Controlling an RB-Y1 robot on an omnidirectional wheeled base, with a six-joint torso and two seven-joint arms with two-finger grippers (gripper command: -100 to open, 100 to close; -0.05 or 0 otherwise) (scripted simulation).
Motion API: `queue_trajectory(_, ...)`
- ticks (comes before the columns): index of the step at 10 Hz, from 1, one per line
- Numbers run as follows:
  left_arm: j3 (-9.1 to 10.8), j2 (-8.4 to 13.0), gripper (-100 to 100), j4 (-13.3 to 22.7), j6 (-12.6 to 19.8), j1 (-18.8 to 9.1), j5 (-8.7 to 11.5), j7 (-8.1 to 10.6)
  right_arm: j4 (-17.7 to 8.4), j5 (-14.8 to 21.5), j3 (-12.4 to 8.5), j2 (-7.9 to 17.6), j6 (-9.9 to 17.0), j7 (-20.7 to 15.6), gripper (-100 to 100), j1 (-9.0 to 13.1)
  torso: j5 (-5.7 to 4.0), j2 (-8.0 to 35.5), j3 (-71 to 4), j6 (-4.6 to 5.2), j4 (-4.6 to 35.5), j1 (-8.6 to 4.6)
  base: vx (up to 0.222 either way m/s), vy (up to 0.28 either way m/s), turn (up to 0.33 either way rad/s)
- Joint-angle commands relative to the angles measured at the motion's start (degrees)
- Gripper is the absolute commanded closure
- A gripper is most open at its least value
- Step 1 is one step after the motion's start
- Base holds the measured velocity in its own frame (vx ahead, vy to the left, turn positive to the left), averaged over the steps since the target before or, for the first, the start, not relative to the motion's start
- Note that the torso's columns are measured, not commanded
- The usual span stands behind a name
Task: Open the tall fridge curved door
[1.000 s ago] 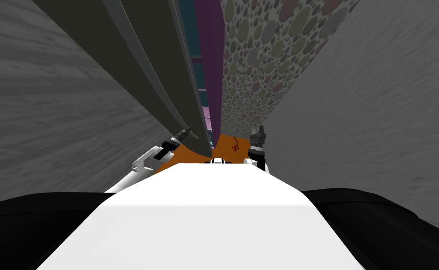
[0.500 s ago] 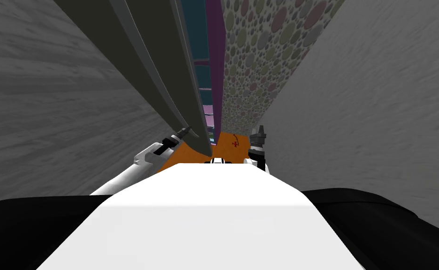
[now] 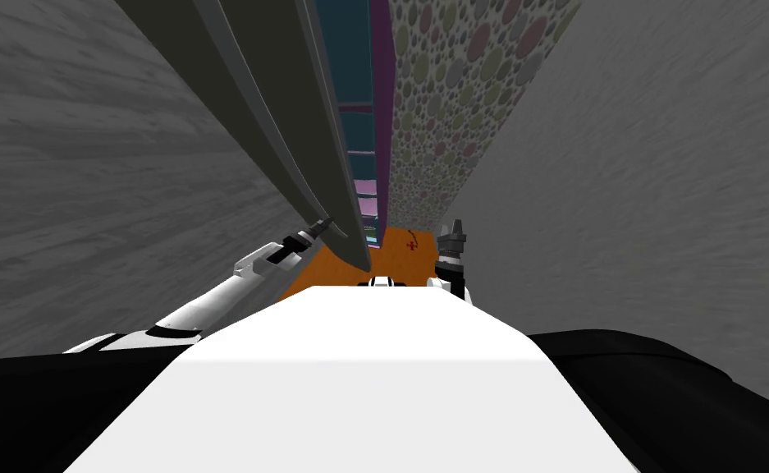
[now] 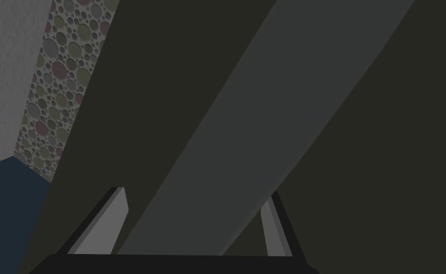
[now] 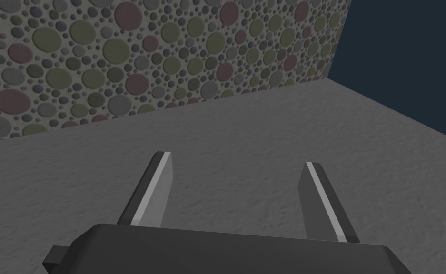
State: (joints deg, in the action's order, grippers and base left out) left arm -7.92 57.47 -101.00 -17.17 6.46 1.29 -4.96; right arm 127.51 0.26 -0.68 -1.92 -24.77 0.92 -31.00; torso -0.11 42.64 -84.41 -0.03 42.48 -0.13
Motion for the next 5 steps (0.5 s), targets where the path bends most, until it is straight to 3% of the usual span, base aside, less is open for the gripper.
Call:
queue_trajectory(1, -0.28, 0.69, 100, 1.31, -0.61, -0.92, 0.75, -0.11, 0.0, 0.0, 0.0, 0.0, 0.0, 0.0, 0, -0.01, -0.03, 0.07, 0.08, -0.01, 0.02, -0.16, -0.089, 0.051, 0.009)
queue_trajectory(2, -1.03, 1.6, 100, 0.02, -1.71, -0.11, 0.75, -0.32, 0.0, 0.0, 0.0, 0.0, 0.0, 0.0, 0, -0.03, -0.12, -0.26, -0.11, 0.1, -0.05, -0.46, -0.047, 0.163, 0.046)
queue_trajectory(5, -2.57, 3.23, 100, -3.29, -4.02, 1.43, 0.68, -0.61, 0.0, 0.0, -0.02, 0.02, 0.0, 0.0, 0, -0.03, 0.1, -0.18, -0.07, -0.02, 0.07, 0.4, -0.07, 0.285, 0.007)
